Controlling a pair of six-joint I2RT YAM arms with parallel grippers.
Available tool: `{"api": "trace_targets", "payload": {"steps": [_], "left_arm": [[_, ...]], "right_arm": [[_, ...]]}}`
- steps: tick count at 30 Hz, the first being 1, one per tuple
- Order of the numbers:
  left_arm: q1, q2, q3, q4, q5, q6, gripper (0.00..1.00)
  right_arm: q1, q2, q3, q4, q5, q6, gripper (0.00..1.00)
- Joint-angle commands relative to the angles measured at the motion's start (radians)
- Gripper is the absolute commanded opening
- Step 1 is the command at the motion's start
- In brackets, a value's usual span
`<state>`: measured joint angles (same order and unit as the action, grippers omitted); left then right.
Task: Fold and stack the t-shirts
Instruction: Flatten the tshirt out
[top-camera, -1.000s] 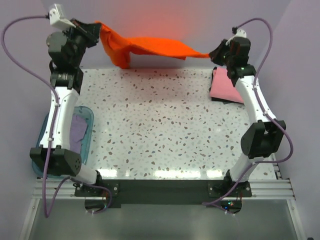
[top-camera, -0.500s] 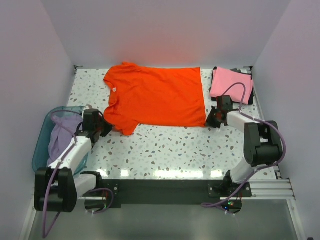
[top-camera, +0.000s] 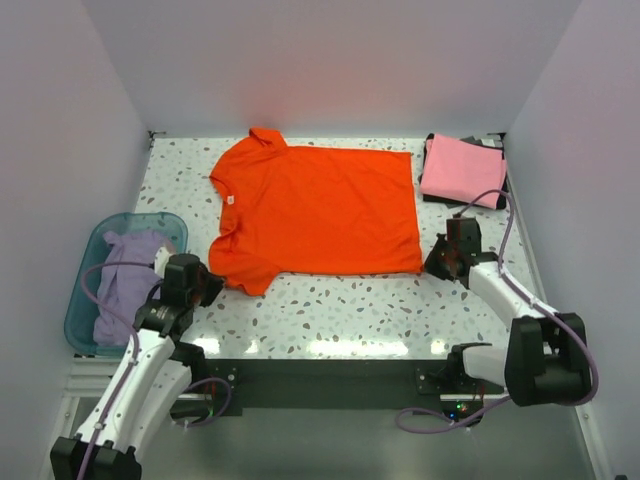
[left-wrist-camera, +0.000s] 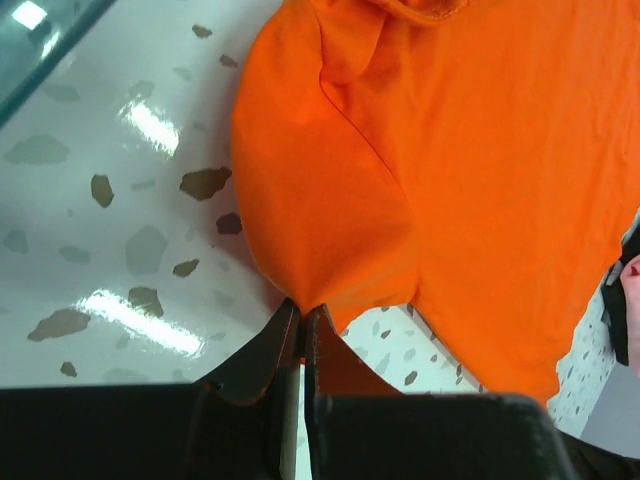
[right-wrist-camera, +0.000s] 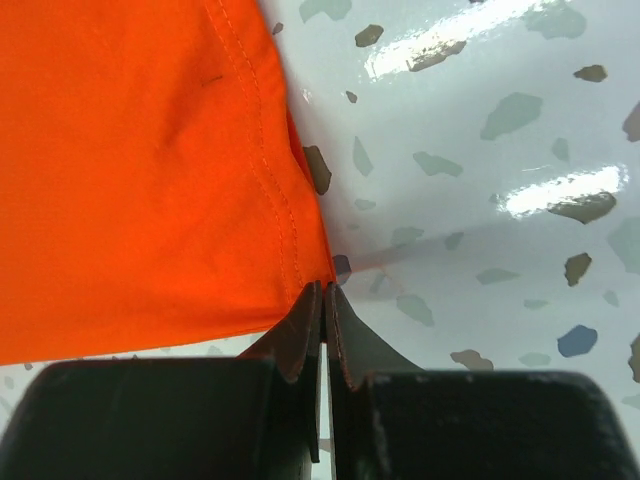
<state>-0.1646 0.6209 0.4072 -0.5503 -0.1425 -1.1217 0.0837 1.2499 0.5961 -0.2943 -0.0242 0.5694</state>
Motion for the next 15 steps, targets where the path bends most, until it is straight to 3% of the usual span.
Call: {"api": "trace_targets", "payload": {"steps": [1, 11, 13, 15], "left_arm": [[-0.053, -0.052, -0.030, -0.121, -0.048, -0.088, 0.00], [-0.070, 0.124, -0.048, 0.067, 0.073, 0.131, 0.02], [-0.072, 0.131, -0.028, 0.055, 0.083, 0.183, 0.20], [-0.081, 0.097, -0.012, 0.061, 0.101, 0.198, 0.45]], "right_arm": [[-0.007, -0.066, -0.002, -0.037, 0.079, 0.014, 0.00], [-0.010, 0.011, 0.005, -0.009, 0.064, -0.008, 0.00], [-0.010, 0.020, 0.010, -0.011, 0.056, -0.014, 0.00], [-0.010, 0.014, 0.014, -0.014, 0.053, -0.025, 0.14]]}}
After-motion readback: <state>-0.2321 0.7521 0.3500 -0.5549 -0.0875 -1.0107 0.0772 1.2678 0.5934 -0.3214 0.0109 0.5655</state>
